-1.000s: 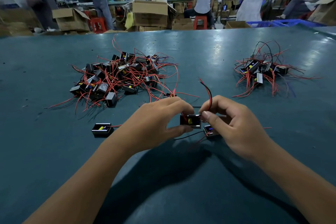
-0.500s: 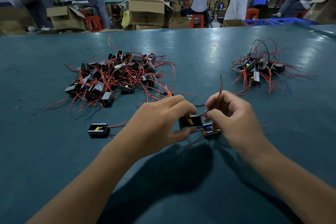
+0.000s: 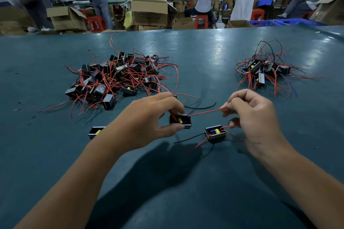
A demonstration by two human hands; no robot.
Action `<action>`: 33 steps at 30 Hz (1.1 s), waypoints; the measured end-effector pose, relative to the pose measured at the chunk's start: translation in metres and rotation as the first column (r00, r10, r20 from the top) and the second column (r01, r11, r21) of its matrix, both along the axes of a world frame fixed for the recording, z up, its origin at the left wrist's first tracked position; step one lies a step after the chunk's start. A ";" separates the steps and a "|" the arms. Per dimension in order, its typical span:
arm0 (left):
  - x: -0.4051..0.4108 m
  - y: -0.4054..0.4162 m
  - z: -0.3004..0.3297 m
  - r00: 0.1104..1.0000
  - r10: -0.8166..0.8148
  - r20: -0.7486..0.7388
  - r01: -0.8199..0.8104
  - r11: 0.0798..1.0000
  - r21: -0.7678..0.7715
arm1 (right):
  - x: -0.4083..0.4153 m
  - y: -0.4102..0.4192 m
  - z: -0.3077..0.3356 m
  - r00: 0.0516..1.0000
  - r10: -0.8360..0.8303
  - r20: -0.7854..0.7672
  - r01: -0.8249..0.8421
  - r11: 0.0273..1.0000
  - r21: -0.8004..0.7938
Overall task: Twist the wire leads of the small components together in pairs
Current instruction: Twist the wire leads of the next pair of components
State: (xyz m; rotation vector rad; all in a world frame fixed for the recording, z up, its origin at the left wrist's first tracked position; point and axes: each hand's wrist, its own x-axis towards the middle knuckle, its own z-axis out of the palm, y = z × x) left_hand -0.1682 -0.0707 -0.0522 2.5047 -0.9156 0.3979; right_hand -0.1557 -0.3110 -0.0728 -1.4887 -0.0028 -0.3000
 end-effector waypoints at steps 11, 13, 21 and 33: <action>0.007 0.030 0.002 0.920 0.159 -0.357 -0.065 0.962 0.264 | -0.014 0.016 -0.015 0.945 0.315 -0.086 -0.326 0.901 -0.287; 0.006 0.031 0.006 0.940 0.106 -0.324 -0.046 0.981 0.188 | -0.015 0.016 -0.015 0.937 0.342 -0.074 -0.347 0.884 -0.314; 0.001 -0.013 -0.012 0.963 -0.057 -0.262 0.018 0.989 -0.148 | -0.012 0.012 -0.014 0.907 0.420 -0.022 -0.394 0.829 -0.397; 0.011 -0.013 -0.029 0.922 -0.058 -0.383 -0.006 0.986 -0.164 | -0.012 0.004 -0.010 0.915 0.404 0.001 -0.312 0.709 -0.632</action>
